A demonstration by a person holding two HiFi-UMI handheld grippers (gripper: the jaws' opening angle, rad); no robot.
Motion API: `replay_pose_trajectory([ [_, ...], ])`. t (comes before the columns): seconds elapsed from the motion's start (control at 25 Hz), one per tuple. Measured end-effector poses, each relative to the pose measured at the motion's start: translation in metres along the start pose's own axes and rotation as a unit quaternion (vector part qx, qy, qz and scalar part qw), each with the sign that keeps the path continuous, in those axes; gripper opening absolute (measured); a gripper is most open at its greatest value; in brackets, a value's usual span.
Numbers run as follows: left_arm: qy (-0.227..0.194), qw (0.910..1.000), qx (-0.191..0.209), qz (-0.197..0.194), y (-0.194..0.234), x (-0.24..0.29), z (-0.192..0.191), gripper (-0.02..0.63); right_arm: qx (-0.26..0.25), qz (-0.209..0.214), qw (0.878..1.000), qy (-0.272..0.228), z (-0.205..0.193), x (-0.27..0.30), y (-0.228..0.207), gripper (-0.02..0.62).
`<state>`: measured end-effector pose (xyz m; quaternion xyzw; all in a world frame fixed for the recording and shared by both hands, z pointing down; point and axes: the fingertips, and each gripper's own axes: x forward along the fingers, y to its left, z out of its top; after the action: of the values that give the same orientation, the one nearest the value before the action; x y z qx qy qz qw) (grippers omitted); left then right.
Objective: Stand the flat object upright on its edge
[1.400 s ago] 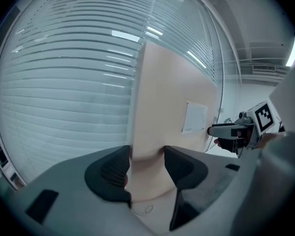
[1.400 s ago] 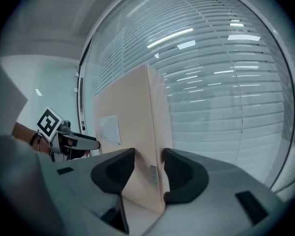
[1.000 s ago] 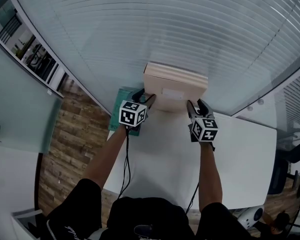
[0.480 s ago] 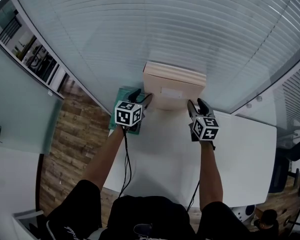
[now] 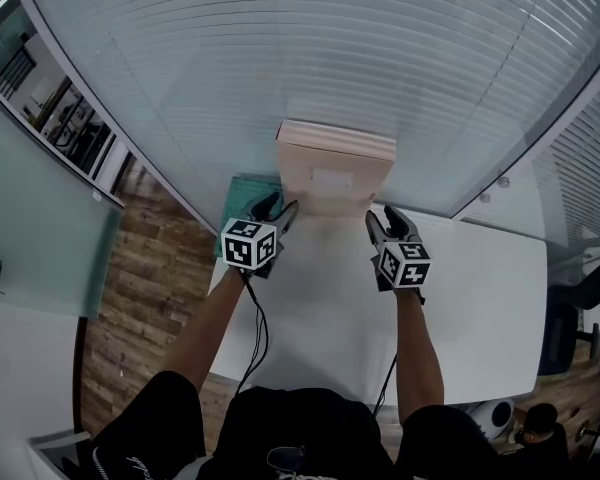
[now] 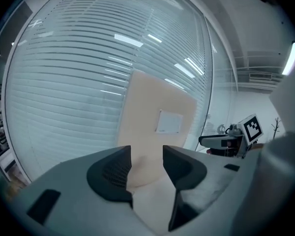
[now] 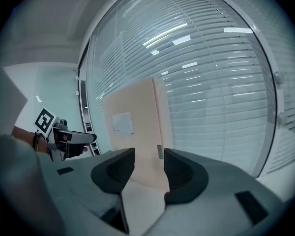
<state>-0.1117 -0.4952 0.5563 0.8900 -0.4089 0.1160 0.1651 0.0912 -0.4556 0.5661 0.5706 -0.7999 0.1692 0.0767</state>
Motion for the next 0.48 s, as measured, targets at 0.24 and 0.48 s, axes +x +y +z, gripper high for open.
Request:
replay_pose_trajectory([
  [0.24, -0.004, 0.9995, -0.001, -0.031, -0.036, -0.02, -0.011, 0.164, 0.0, 0.003, 1.0, 0.001, -0.01, -0.032, 0.014, 0.175],
  [0.48, -0.01, 0.9991, 0.0, -0.042, -0.063, -0.036, -0.019, 0.081, -0.014, -0.009, 1.0, -0.005, -0.015, -0.059, 0.019, 0.11],
])
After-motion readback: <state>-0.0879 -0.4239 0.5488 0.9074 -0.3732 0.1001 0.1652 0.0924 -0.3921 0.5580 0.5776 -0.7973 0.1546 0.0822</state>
